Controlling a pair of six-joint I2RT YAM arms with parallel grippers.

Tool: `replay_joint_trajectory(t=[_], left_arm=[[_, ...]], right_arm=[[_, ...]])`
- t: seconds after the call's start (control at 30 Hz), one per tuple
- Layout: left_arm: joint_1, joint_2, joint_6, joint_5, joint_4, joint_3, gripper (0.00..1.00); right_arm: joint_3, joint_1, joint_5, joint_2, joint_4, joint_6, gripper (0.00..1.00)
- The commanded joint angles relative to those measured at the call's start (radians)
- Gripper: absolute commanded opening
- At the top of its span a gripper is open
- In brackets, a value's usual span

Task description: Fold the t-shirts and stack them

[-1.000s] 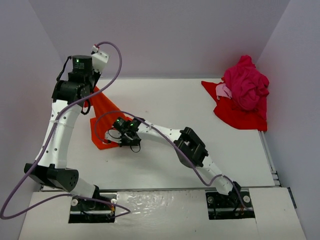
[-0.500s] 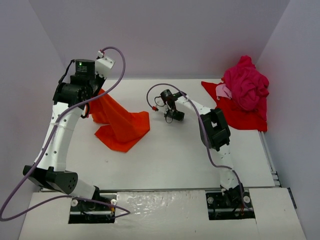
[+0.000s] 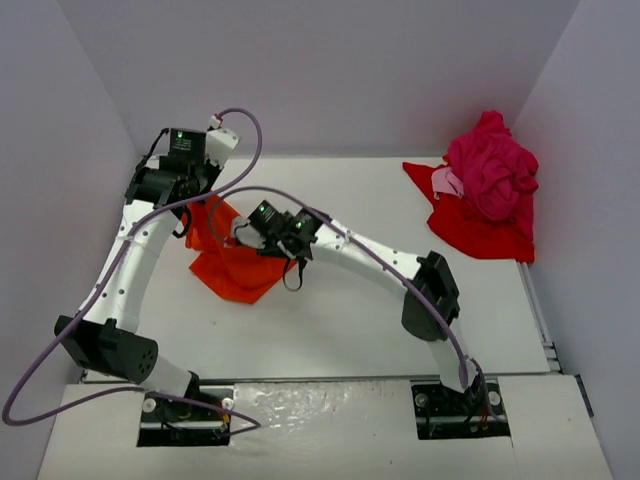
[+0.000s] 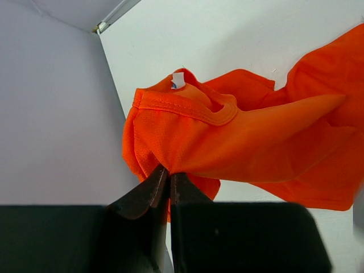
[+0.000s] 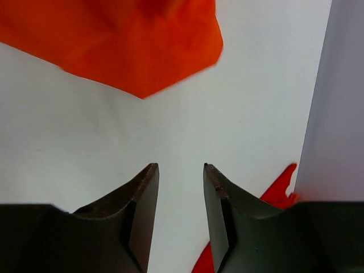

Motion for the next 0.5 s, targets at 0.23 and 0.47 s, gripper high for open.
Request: replay_joint_trajectory(t=[0.23,0.47], left_arm=[[0.003,0.120,-0.046,-0.110,0.123,0.049,0.00],[0.003,0.118,-0.054,-0.139,0.120,0.064,0.00]], right_arm=[[0.028,0.142,-0.274,-0.123,-0.110,0.058,0.26],[0.062,0.160,-0.349,0.000,-0.130,0.049,0.31]])
